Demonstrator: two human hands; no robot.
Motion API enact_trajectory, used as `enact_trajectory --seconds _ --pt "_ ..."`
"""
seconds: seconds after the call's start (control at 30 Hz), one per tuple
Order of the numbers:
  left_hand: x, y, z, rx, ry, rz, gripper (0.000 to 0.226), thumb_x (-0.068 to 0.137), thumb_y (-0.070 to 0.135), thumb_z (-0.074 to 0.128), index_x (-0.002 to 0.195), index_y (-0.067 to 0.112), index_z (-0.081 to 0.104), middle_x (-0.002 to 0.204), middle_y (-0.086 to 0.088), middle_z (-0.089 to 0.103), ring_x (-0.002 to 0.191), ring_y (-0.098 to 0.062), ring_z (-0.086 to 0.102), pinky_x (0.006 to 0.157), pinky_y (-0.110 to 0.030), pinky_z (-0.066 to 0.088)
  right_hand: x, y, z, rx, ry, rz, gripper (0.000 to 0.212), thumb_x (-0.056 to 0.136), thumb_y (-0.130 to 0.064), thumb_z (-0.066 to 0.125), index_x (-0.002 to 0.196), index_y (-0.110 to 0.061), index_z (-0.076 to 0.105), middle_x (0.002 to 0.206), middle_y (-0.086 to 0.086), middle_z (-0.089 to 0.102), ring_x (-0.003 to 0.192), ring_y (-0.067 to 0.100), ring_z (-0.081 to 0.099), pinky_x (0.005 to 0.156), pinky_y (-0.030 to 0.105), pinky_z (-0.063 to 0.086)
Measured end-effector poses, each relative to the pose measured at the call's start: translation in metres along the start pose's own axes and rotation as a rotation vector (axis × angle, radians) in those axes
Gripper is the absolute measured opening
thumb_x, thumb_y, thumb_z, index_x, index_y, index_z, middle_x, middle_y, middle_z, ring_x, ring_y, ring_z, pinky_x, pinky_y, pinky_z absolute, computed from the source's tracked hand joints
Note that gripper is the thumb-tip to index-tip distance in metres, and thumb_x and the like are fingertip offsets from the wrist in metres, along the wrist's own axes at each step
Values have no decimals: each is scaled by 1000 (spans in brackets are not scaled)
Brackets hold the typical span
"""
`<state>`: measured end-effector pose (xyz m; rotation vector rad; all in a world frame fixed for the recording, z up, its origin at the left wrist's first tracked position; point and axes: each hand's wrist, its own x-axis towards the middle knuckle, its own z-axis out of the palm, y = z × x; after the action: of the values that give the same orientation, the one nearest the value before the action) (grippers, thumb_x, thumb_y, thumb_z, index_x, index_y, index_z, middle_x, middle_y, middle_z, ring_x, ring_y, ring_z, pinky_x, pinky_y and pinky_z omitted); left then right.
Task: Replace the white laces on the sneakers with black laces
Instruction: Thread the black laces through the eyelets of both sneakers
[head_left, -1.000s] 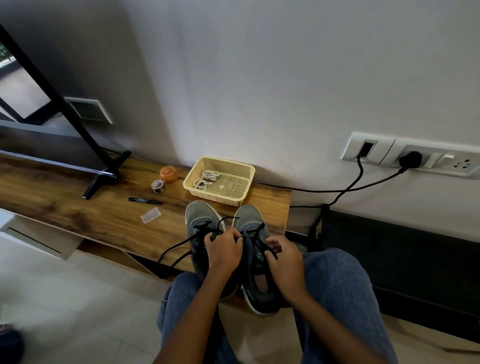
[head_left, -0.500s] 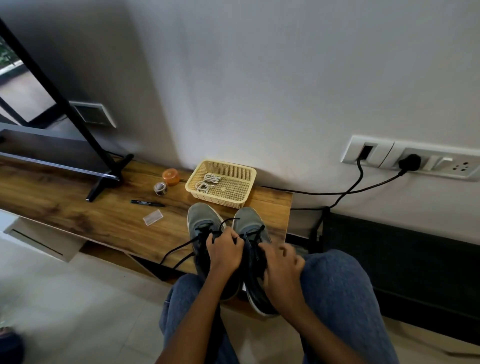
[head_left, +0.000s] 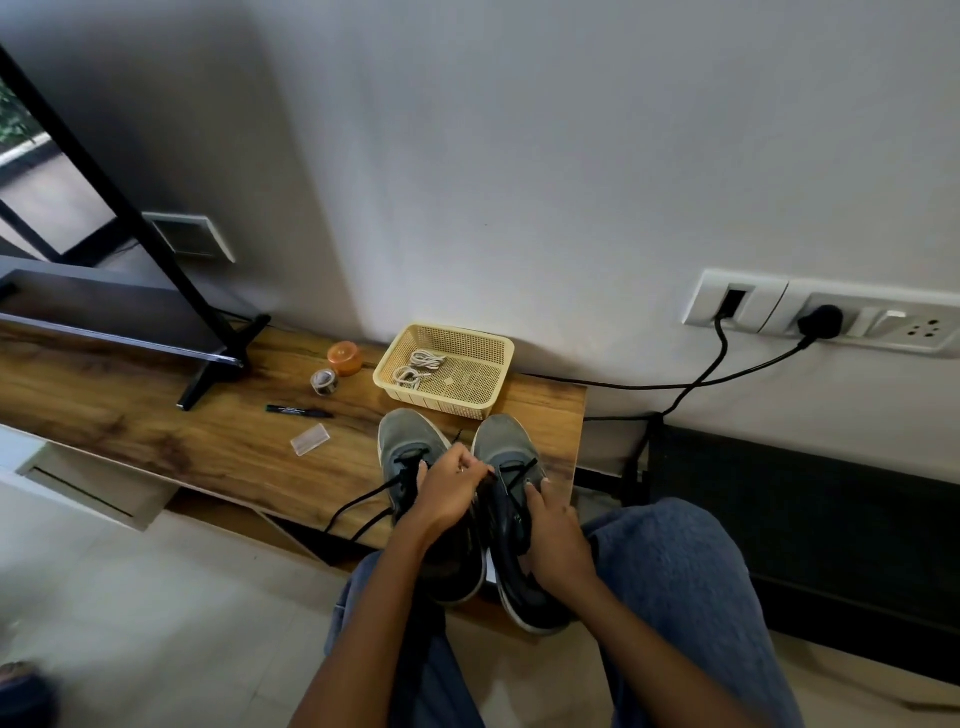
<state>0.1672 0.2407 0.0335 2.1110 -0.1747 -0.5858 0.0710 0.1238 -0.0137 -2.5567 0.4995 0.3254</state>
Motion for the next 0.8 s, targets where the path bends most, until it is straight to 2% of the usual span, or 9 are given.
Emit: enact_trajectory --seconds 0.07,0.1,0.13,0.2,0.3,0.4,0.5,0.7,0.8 --pt "-5 5 -11 -129 -1 34 26 91 24 60 72 17 45 83 3 68 103 -21 63 103 -41 37 0 -1 0 -25 -2 20 79 89 -12 58 152 -18 11 159 4 7 137 34 25 103 39 39" --pt "-8 8 -18 -187 13 36 23 90 23 61 74 16 46 91 -5 71 103 -23 65 98 -40 42 0 -2 0 -39 -3 24 79 90 -11 58 152 -18 10 159 4 6 137 34 25 102 39 39" --pt "-11 10 -24 -256 26 40 19 92 20 58 77 14 47 97 -9 73 103 -22 66 97 -40 44 0 -2 0 -51 -5 27 80 90 -11 58 152 -18 10 159 4 6 137 34 25 101 39 40" --pt "-17 14 -36 -390 46 55 15 97 13 47 82 12 45 98 -5 75 101 -17 69 100 -41 46 0 -3 -1 -69 -14 37 82 89 -13 60 153 -18 8 160 5 3 138 35 23 101 39 40" --pt "-23 15 -47 -581 135 72 13 98 7 41 86 11 43 98 -7 75 100 -22 69 96 -46 48 0 -4 -1 -79 -24 46 85 89 -15 63 153 -19 7 160 5 1 139 35 22 101 39 40" --pt "-29 16 -54 -858 287 97 17 97 1 40 83 10 44 86 -12 73 90 -28 69 89 -42 50 1 -4 0 -85 -25 46 86 89 -18 64 153 -18 7 160 5 1 139 35 22 102 39 39" --pt "-35 16 -68 -1094 460 126 20 98 -2 38 83 10 45 77 -8 68 75 -21 65 88 -41 52 1 -5 -1 -92 -37 52 85 89 -17 63 153 -19 6 160 4 -1 140 35 20 103 39 39" --pt "-47 16 -89 -1122 734 161 19 96 1 39 85 15 44 76 -3 58 64 -13 57 75 -34 53 1 -5 -1 -107 -38 62 85 90 -16 62 153 -19 5 161 3 -2 141 34 18 102 39 40" --pt "-51 11 -83 -1097 936 136 20 95 2 37 85 18 43 75 -1 56 59 -8 55 67 -25 52 1 -6 0 -101 -45 60 85 90 -17 62 153 -19 6 161 3 -2 140 34 18 103 40 39"
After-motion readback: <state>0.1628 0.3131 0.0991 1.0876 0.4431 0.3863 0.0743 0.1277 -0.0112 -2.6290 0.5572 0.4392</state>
